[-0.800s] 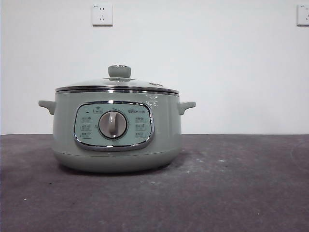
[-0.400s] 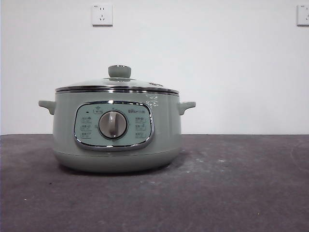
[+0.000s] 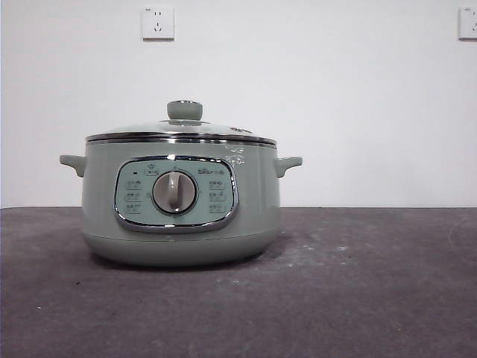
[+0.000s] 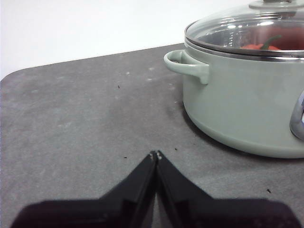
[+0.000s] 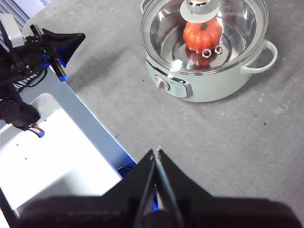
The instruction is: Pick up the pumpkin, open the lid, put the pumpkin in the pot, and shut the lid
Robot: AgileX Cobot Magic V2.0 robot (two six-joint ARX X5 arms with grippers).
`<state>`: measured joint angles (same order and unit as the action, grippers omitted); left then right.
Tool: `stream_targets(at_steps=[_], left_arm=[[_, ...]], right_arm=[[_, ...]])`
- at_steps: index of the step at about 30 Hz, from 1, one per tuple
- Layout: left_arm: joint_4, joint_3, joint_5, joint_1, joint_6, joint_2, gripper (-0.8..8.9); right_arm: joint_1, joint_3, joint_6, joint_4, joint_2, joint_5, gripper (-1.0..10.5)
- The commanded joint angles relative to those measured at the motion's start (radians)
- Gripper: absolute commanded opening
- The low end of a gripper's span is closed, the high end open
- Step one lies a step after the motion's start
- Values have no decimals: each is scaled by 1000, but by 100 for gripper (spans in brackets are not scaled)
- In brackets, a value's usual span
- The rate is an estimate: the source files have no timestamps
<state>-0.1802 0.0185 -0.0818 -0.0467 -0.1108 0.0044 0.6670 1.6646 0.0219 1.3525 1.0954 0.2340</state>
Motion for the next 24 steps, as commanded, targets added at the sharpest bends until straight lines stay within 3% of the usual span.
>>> stream_targets(at_steps=[1, 20, 24], left_arm=[[-2, -15, 3, 3, 13, -3, -3], [-2, -15, 2, 3, 13, -3, -4], [-1, -15, 2, 3, 13, -3, -3]], right_arm=[[2, 1, -5, 11, -4, 0, -1], [1, 1, -5, 11, -4, -1, -1], [-76, 0, 77, -6, -45, -27, 0]])
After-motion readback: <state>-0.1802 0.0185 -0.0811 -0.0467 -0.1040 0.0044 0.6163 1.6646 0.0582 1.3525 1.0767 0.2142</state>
